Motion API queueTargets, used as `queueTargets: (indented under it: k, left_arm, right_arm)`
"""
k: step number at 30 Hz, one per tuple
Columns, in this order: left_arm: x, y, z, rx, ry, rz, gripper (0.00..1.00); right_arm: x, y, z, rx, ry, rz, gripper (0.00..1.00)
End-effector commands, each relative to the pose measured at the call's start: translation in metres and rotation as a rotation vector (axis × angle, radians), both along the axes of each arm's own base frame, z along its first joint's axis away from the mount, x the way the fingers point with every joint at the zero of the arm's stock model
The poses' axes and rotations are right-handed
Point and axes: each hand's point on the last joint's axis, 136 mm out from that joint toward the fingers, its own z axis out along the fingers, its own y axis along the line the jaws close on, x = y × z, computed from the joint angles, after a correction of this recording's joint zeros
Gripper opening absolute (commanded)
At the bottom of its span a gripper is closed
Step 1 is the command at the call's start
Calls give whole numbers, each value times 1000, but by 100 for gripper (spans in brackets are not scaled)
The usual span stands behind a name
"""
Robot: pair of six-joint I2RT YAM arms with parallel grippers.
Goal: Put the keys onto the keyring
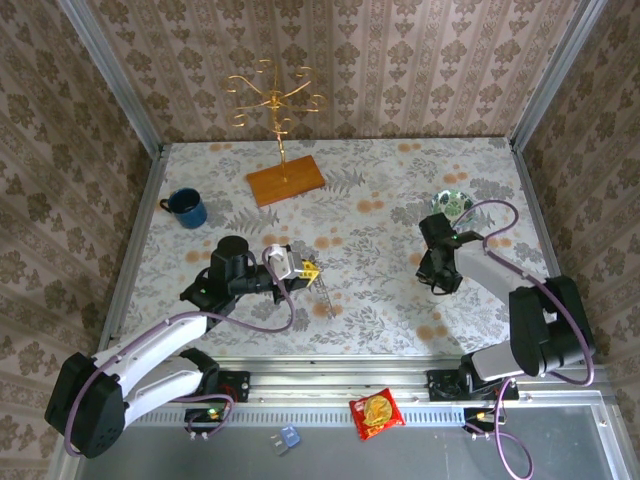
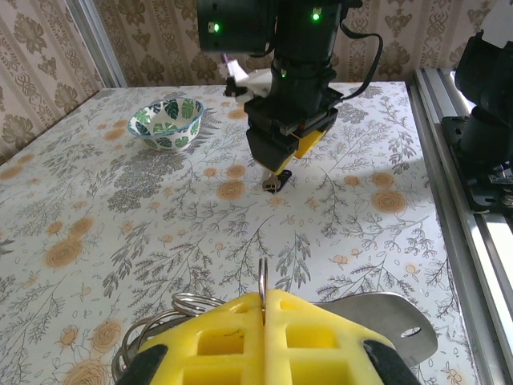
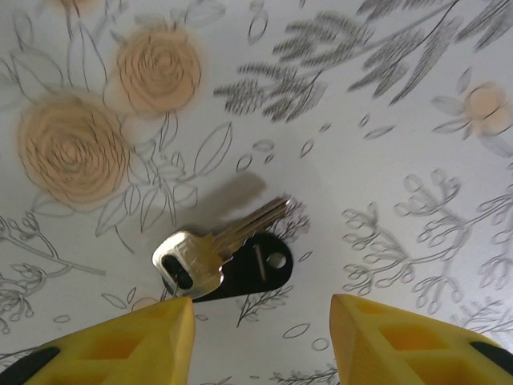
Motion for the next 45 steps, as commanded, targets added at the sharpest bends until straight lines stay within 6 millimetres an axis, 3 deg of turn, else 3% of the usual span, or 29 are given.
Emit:
queueTargets:
  k: [1,14,27,29,33,38,45]
  left_arm:
    - [-8,-3,10,-26,-54,-46,0]
    - [-10,-4,9,-24,-54,-63,0]
    - [-13,-4,9,-24,-57,-72,0]
    - [-13,-4,9,-24,-57,-75,0]
    - [-13,-4,10,-26,-55,-71,0]
    - [-9,-4,13,-37,-51,-42,0]
    - [-4,-2,13,-65,2,13,0]
  right_arm:
    - [8,19,0,58,-14,-34,48]
    - [14,30,-10,117,-32,-92,34]
    - [17,27,-8,90,-47,-80,1]
    - [17,27,-4,79,-52,-59,0]
    - [22,35,14,60,-100,76,0]
    - [23,64,53,27,-242,419,0]
    - [9,131,108,103,-441,891,0]
